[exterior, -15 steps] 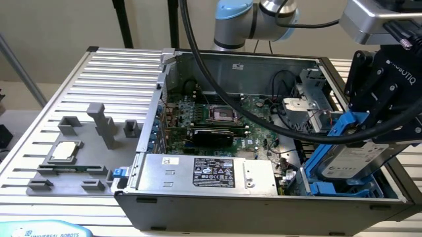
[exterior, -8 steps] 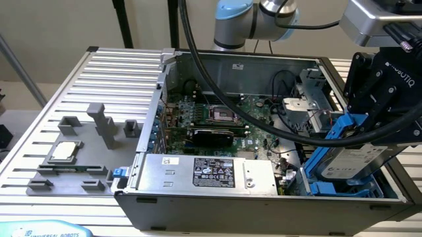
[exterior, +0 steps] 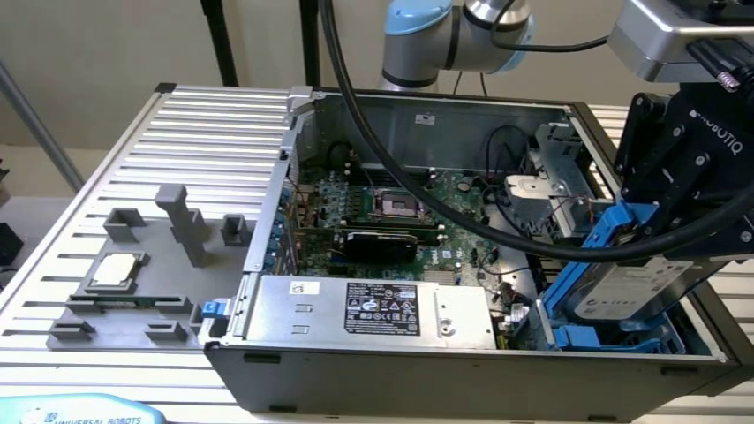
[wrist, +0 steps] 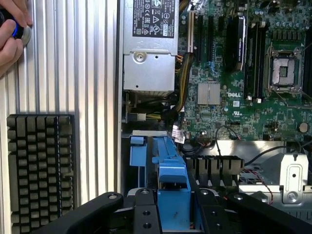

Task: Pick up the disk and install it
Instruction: 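Insert the disk into the insertion slot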

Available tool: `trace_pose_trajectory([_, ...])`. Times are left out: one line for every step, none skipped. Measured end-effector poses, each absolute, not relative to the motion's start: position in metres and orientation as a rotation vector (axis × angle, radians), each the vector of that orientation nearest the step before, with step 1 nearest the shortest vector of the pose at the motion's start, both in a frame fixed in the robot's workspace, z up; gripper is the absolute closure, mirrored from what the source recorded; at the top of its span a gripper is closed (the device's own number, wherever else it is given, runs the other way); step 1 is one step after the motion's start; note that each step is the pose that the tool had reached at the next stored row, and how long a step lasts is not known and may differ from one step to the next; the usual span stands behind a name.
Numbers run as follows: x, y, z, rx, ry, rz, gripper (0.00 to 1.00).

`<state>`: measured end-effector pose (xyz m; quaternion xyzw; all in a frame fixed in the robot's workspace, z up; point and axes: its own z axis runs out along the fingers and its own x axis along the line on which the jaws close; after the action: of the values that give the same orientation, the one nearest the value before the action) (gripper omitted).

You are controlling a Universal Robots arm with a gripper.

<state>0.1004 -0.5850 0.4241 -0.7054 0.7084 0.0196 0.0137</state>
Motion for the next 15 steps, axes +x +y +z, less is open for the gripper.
trace_pose_trajectory([0.1005, -0.585, 0.4247, -2.197, 2.206, 0.061, 0.67])
trace_pose_trajectory([0.1005, -0.5849, 0.4252, -2.197, 2.206, 0.061, 0.67])
trace_pose_trajectory([0.1005, -0.5849, 0.4253, -2.197, 2.206, 0.061, 0.67])
trace_pose_trajectory([0.1005, -0.5849, 0.4253, -2.197, 2.206, 0.061, 0.67])
trace_pose_trajectory([0.1005, -0.5849, 0.4253, -2.197, 2.206, 0.062, 0.67])
trace_pose_trajectory([0.1005, -0.5849, 0.4253, -2.198, 2.206, 0.062, 0.67])
trace_pose_trajectory([0.1005, -0.5849, 0.4254, -2.198, 2.206, 0.062, 0.67])
trace_pose_trajectory([0.1005, -0.585, 0.4253, -2.199, 2.206, 0.062, 0.67])
trace_pose_trajectory([0.1006, -0.5851, 0.4249, -2.2, 2.205, 0.063, 0.67])
trace_pose_trajectory([0.1006, -0.5852, 0.4244, -2.2, 2.205, 0.064, 0.67])
trace_pose_trajectory([0.1007, -0.5853, 0.4238, -2.201, 2.204, 0.065, 0.67])
trace_pose_trajectory([0.1007, -0.5855, 0.4232, -2.202, 2.204, 0.066, 0.67])
trace_pose_trajectory([0.1008, -0.5856, 0.4225, -2.203, 2.204, 0.067, 0.67])
trace_pose_trajectory([0.1008, -0.5857, 0.4219, -2.204, 2.203, 0.068, 0.67])
trace_pose_trajectory([0.1009, -0.5859, 0.4212, -2.204, 2.203, 0.07, 0.67])
